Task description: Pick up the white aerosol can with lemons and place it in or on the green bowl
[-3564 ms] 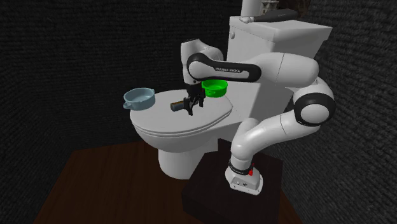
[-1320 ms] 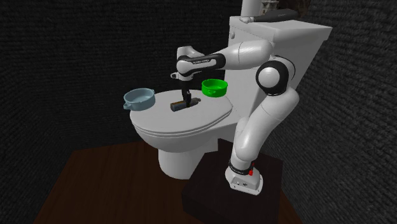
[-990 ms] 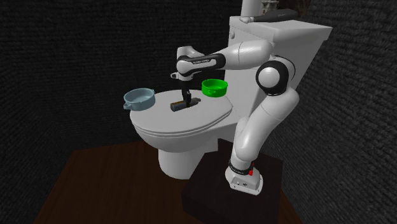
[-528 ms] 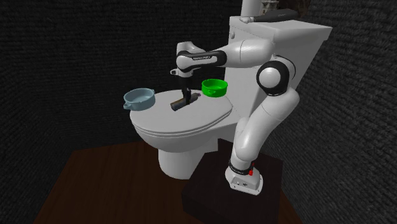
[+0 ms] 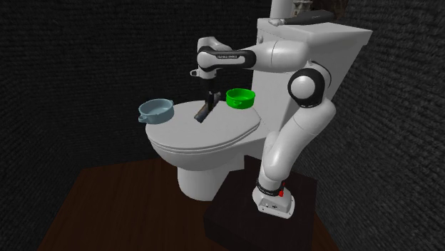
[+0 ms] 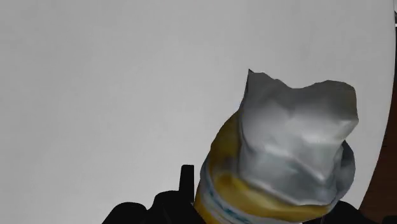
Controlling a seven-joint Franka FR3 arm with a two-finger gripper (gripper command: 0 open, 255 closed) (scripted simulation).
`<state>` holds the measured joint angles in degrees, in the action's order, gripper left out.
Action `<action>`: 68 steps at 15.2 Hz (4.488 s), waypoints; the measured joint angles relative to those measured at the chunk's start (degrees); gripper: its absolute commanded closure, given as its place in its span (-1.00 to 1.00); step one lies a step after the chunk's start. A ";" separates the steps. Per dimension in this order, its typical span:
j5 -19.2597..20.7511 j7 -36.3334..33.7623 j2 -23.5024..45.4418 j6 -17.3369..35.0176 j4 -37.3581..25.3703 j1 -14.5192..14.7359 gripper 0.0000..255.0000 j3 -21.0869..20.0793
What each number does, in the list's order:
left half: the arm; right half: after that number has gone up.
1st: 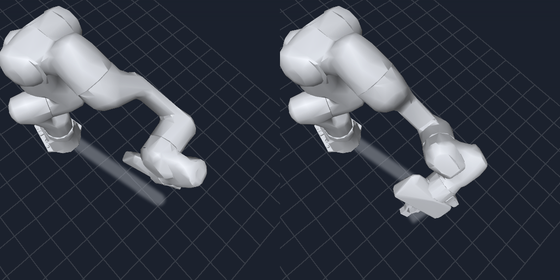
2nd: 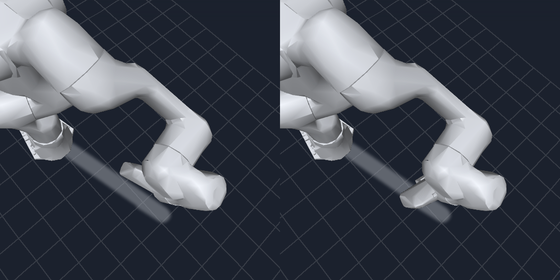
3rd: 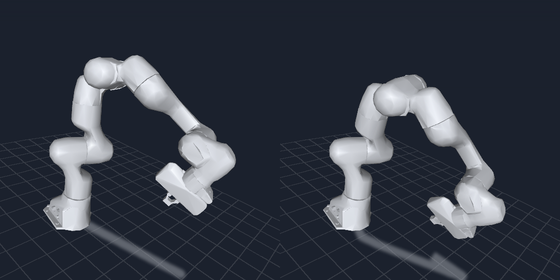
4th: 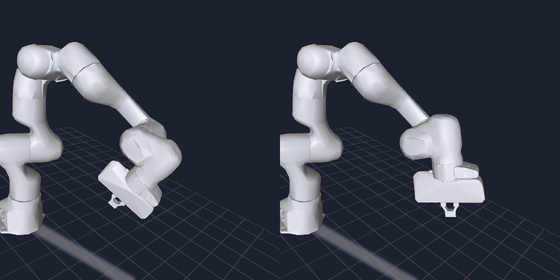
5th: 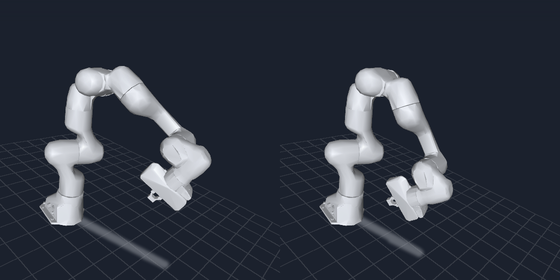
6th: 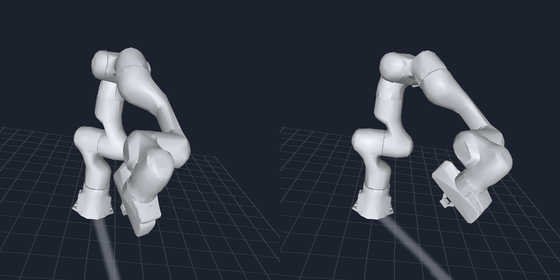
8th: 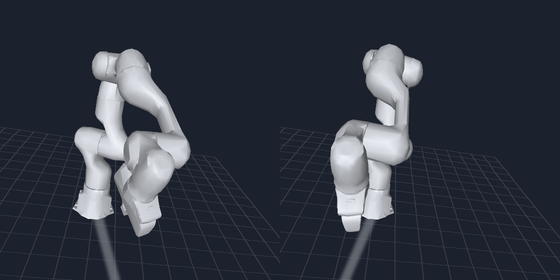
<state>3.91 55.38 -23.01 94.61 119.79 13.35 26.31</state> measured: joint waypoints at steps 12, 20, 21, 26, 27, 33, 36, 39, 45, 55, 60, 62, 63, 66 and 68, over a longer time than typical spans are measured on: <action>-0.99 -0.15 1.89 -9.03 -10.81 0.68 1.00 -0.42; 0.03 3.70 2.33 -13.67 -15.77 -0.41 1.00 2.01; 0.35 4.73 2.50 -13.81 -15.69 -0.76 1.00 2.17; 1.46 13.25 4.89 -14.92 -17.64 -4.81 1.00 3.38; 1.44 15.35 5.60 -14.72 -18.05 -6.05 1.00 3.71; 0.80 27.13 10.06 -15.49 -21.94 -14.78 1.00 4.63; -1.31 32.97 12.64 -17.03 -24.41 -20.16 1.00 4.24; -2.21 35.67 14.14 -15.33 -25.38 -24.80 1.00 2.69; -1.84 35.42 13.95 -10.35 -20.66 -29.78 1.00 -0.57; -2.40 35.55 13.20 -5.18 -14.70 -34.56 1.00 -3.43; -2.83 35.84 13.40 -4.73 -14.82 -35.37 -1.00 -3.78; -2.89 35.65 13.40 -5.04 -14.83 -35.33 -1.00 -3.72; -2.74 35.79 13.41 -5.03 -14.74 -35.58 -1.00 -3.95; -3.21 36.82 14.45 -9.01 -18.52 -36.57 -1.00 -4.17; -3.31 36.66 15.00 -11.90 -21.46 -36.93 -1.00 -4.44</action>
<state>0.60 92.05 -8.01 82.72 98.33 -23.58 21.86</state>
